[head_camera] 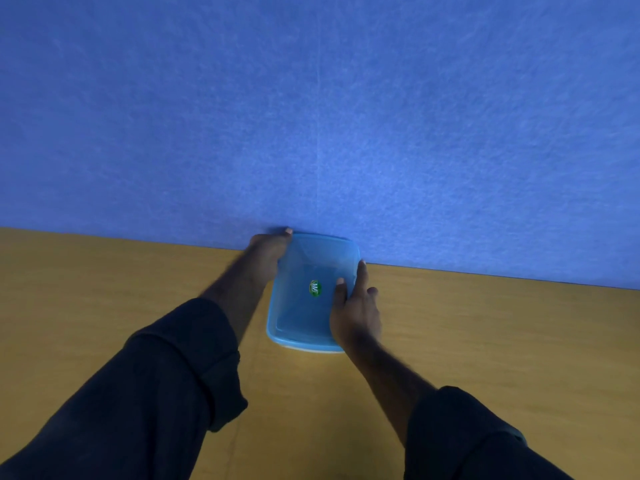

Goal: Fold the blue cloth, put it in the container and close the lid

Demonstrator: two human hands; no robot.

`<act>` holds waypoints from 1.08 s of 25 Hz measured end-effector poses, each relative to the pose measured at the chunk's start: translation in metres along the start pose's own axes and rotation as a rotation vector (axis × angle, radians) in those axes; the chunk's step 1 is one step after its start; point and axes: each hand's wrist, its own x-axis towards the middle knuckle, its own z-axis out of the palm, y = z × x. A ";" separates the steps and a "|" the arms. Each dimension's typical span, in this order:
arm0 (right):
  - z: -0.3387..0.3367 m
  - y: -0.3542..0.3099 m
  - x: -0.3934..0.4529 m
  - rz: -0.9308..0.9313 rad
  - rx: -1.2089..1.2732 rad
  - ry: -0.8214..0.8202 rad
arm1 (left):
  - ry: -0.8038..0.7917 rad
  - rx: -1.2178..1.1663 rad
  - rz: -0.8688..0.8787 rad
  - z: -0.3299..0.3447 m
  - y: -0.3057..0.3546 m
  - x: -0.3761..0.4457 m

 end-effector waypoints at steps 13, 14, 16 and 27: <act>0.001 0.007 0.004 0.215 0.269 0.080 | 0.091 0.253 0.187 -0.002 -0.019 -0.022; 0.002 0.007 0.004 0.234 0.269 0.084 | 0.096 0.366 0.222 -0.006 -0.029 -0.032; 0.002 0.007 0.006 0.246 0.257 0.084 | 0.173 0.581 0.258 -0.014 -0.059 -0.053; -0.013 0.016 0.007 0.281 0.406 -0.105 | 0.172 0.501 0.157 -0.023 -0.076 -0.091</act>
